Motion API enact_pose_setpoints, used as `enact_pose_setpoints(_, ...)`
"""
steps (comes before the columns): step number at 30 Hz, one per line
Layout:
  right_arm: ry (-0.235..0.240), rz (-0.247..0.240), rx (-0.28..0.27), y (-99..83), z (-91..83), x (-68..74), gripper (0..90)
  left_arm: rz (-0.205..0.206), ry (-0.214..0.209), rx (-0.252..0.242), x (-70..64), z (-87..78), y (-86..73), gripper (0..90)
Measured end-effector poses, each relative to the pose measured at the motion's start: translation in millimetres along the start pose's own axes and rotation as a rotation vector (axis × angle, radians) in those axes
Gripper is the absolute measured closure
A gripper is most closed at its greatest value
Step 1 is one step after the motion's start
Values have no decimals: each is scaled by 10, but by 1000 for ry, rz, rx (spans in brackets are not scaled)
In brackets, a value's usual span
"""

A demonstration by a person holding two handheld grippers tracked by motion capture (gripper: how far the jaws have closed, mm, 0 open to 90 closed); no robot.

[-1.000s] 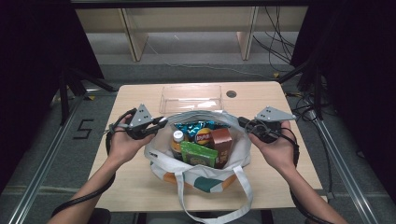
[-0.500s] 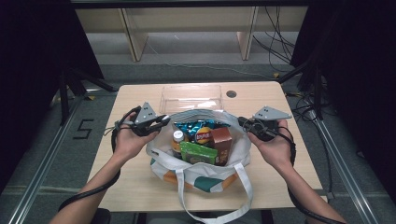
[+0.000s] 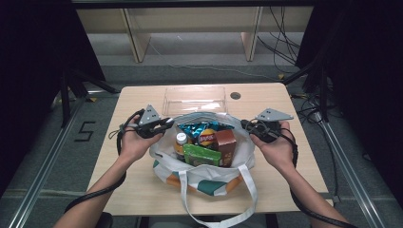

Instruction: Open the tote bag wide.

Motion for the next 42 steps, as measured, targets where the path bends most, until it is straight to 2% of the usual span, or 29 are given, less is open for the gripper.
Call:
enact_pose_setpoints(2, 16, 5, 9, -12, 19, 5, 889, -15, -2, -8, -11, 24, -8, 798)
enact_pose_setpoints(6, 11, 30, 29, -36, 27, 8, 889, -23, -6, -5, -18, 56, -32, 798)
enact_pose_setpoints(7, 7, 18, 10, -29, 49, -13, 889, -23, -6, -2, -19, 65, -40, 798)
enact_pose_setpoints(8, 9, 17, 28, -41, 56, -23, 889, -21, -6, 3, -22, 80, -52, 798)
enact_pose_setpoints(17, -6, 13, 25, -93, 143, -55, 889, -30, -4, 20, -38, 169, -109, 797)
enact_pose_setpoints(18, 6, 41, 49, -113, 139, -30, 889, -26, -2, 24, -34, 181, -120, 797)
enact_pose_setpoints(19, 4, 23, 54, -131, 162, -52, 889, -17, 0, 39, -24, 190, -141, 798)
enact_pose_setpoints(21, 4, 21, 61, -143, 171, -55, 889, -15, 0, 40, -22, 200, -148, 797)
enact_pose_setpoints(22, 3, 24, 59, -153, 185, -54, 889, -30, -2, 31, -33, 219, -152, 798)
enact_pose_setpoints(23, 3, 21, 63, -168, 195, -57, 889, -4, -2, 47, -19, 216, -164, 798)
enact_pose_setpoints(27, 0, 23, 72, -234, 247, -73, 889, -18, -5, 52, -34, 249, -203, 798)
enact_pose_setpoints(28, 0, 23, 72, -234, 247, -73, 889, -37, -9, 41, -48, 266, -208, 798)
enact_pose_setpoints(30, 1, 22, 84, -281, 278, -80, 889, -42, -12, 50, -57, 293, -244, 798)
enact_pose_setpoints(32, 6, 20, 98, -301, 287, -81, 889, -37, -12, 54, -57, 303, -254, 798)
enact_pose_setpoints(33, 6, 20, 98, -301, 287, -81, 889, -18, -19, 69, -51, 308, -272, 798)
enact_pose_setpoints(34, 2, 25, 95, -315, 305, -79, 889, -47, -18, 62, -70, 330, -284, 798)
enact_pose_setpoints(36, 4, 23, 97, -318, 308, -79, 889, -31, -21, 78, -63, 345, -308, 798)
enact_pose_setpoints(37, 8, 38, 102, -326, 312, -60, 889, -29, -18, 85, -62, 347, -316, 798)
enact_pose_setpoints(42, 10, 25, 115, -370, 358, -72, 888, -48, -35, 85, -93, 404, -364, 799)
Point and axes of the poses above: each handheld gripper's, and its own axes: z roughly forward along the jaws, y roughly out of its top, x roughly to its left, the point moved 6 cm from there along z, roughly forward along the jaws, and after that the axes turned 6 degrees about x, right-handed, at the moved point
